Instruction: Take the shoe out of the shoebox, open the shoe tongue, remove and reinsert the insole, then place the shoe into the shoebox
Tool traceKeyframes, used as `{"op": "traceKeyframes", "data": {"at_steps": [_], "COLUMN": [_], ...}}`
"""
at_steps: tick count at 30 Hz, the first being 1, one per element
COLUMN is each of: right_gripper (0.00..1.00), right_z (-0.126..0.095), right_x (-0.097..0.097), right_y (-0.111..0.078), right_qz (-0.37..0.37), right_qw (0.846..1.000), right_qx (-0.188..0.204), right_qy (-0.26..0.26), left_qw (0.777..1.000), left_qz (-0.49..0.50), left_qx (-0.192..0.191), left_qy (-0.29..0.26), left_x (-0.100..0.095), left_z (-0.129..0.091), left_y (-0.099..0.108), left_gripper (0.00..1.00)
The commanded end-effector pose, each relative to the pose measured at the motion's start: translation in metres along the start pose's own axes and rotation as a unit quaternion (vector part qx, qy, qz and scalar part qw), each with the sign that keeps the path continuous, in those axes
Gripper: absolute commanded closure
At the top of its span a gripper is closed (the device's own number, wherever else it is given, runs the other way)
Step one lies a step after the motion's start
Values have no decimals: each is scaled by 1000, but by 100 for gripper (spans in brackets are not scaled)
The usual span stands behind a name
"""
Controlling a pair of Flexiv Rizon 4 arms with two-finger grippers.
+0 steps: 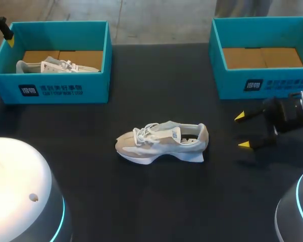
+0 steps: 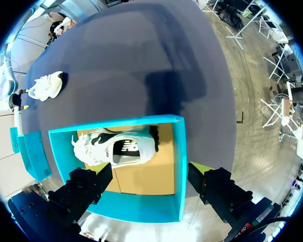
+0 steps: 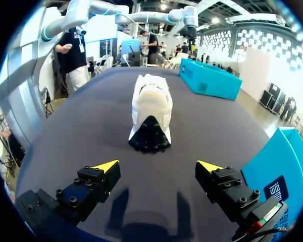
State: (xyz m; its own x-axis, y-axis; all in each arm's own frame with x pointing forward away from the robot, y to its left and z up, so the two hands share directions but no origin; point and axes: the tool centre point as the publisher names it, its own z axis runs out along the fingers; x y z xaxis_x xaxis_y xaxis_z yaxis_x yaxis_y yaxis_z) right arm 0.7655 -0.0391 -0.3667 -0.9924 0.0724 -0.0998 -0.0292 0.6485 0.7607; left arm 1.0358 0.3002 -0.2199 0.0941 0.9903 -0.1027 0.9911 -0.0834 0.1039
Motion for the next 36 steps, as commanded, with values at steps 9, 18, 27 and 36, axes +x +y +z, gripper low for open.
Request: {"op": "traceKeyframes", "data": {"at_steps": [9,18,27,36], "right_gripper": [0,0,0,0], "right_z": [1,35,53,72], "right_x": [0,8,13,12], "right_y": [0,5,12,22], "right_qz": [0,35,46,55], "right_qw": [1000,999,999,998], "right_qx": [1,-1,-1,-9], "right_qy": [-1,-10,-17,-15], "left_qw": [1000,1000,1000,1000], "left_qz": [1,1,1,1], "left_qx": [0,0,0,0], "left_qy": [1,1,1,1], "left_x": [0,0,0,0], "left_z": [-1,-1,-1,-1], "left_y": [0,0,0,0], "left_gripper": [0,0,0,0]}}
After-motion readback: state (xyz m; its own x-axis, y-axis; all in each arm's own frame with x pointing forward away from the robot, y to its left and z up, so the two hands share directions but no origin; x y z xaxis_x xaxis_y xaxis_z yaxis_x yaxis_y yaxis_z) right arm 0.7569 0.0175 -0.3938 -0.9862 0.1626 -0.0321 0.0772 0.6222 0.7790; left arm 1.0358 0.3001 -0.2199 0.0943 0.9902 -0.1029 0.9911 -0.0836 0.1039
